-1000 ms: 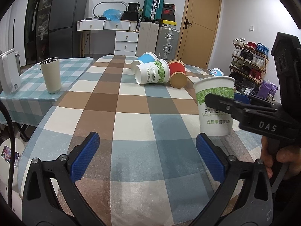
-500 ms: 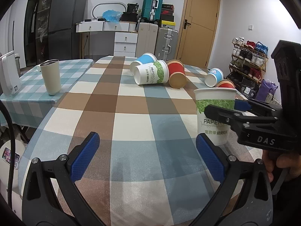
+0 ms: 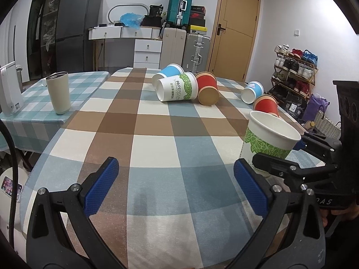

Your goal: Flip cup upright

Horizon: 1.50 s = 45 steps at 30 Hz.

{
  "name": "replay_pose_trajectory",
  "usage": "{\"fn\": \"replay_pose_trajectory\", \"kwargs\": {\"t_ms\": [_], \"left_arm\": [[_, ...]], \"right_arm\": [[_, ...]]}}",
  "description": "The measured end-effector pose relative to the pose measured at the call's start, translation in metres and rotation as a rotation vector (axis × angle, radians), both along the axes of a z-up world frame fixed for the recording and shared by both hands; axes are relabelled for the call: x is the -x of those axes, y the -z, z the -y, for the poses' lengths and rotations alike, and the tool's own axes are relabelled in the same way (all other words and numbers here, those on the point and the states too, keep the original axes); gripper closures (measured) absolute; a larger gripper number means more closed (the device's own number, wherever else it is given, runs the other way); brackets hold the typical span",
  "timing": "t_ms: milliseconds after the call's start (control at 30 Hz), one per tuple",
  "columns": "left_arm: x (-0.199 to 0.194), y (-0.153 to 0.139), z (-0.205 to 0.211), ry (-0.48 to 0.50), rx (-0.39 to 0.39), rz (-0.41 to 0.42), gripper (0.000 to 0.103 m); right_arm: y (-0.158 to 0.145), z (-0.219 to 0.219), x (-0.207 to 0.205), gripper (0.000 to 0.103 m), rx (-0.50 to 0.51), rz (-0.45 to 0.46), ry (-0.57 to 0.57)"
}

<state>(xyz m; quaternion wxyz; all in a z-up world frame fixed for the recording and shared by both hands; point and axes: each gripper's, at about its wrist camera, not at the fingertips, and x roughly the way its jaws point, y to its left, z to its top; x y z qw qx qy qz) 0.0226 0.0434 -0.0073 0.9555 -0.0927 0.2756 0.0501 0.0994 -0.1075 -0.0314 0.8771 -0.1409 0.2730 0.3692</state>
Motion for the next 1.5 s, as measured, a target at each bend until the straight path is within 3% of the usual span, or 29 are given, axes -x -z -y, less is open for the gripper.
{"fn": "replay_pose_trajectory", "kwargs": {"t_ms": [533, 733, 900, 1067, 1500], "left_arm": [[0.000, 0.000, 0.001, 0.003, 0.000, 0.004, 0.001], [0.000, -0.002, 0.003, 0.009, 0.007, 0.017, 0.001], [0.002, -0.005, 0.005, 0.020, 0.023, 0.036, 0.001], [0.007, -0.007, 0.007, 0.036, 0.036, 0.065, 0.001], [0.013, -0.008, 0.026, 0.093, -0.037, 0.124, 0.001]], "right_arm": [[-0.001, -0.010, -0.012, 0.040, 0.001, -0.007, 0.022], [-0.007, 0.008, -0.010, 0.014, -0.071, -0.006, 0.023], [-0.014, 0.035, -0.001, 0.001, -0.166, 0.043, 0.012], [-0.017, 0.062, 0.004, 0.000, -0.258, 0.063, -0.008], [-0.014, 0.083, 0.004, 0.000, -0.320, 0.056, -0.022]]}}
